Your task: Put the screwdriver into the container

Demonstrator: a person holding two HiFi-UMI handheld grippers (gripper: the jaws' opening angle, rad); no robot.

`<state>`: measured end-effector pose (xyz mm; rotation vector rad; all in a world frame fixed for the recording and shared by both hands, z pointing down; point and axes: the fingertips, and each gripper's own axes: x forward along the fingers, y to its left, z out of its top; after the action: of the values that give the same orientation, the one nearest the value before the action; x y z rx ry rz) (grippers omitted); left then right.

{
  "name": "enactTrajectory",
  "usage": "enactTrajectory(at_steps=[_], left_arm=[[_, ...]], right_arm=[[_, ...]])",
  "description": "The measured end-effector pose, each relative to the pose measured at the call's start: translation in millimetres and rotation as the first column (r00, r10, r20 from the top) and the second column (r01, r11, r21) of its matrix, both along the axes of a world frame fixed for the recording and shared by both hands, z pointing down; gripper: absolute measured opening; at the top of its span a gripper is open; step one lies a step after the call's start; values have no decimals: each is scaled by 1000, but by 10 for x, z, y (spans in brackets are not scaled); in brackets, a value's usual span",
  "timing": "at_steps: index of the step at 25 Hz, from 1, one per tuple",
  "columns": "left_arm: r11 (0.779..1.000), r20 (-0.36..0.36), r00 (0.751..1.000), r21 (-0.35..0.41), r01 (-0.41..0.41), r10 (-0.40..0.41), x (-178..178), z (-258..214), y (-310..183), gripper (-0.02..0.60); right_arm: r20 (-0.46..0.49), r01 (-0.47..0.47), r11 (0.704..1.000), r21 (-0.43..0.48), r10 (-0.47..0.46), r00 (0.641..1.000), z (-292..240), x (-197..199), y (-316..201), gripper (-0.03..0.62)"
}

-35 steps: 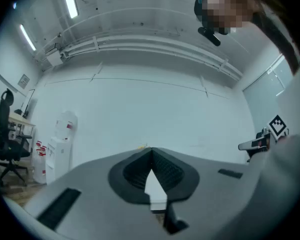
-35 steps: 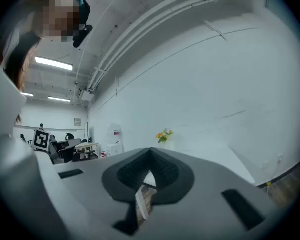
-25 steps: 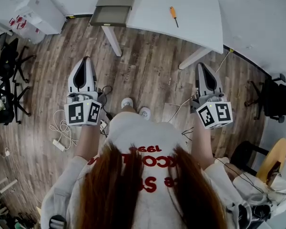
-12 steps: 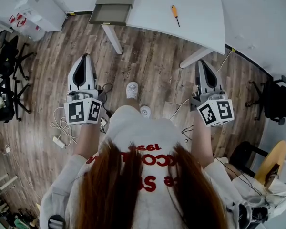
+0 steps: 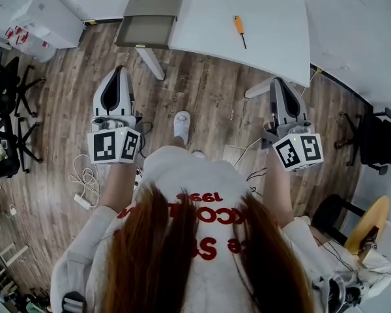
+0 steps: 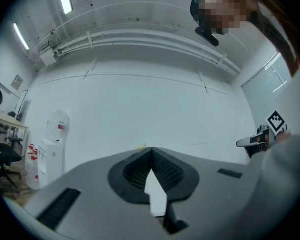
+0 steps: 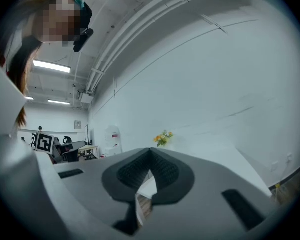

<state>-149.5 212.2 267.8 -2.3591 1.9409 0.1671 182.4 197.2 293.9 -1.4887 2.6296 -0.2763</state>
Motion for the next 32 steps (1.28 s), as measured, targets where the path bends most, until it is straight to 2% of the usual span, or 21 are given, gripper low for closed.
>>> enactTrajectory(at_steps=[4, 7, 16, 25, 32], left_arm=[[1000, -3, 1000, 10, -21, 21, -52, -49, -435, 5], [999, -9, 999, 16, -32, 33, -145, -77, -792, 5], [995, -9, 996, 27, -92, 93, -360, -112, -1707, 5], [991, -32, 991, -29, -127, 126, -401, 120, -2112, 5], [991, -44, 992, -56, -123, 121, -364, 241, -2382, 5]], right_arm=[[25, 20, 1000, 0, -20, 999, -87, -144, -391, 5], [7, 35, 999, 25, -35, 999, -186, -312, -724, 5], [37, -26, 999, 27, 25, 999, -214, -482, -1510, 5], [38, -134, 988, -78, 137, 990, 86, -220, -1727, 5], [43, -105, 990, -95, 110, 993, 159, -276, -2061, 5]])
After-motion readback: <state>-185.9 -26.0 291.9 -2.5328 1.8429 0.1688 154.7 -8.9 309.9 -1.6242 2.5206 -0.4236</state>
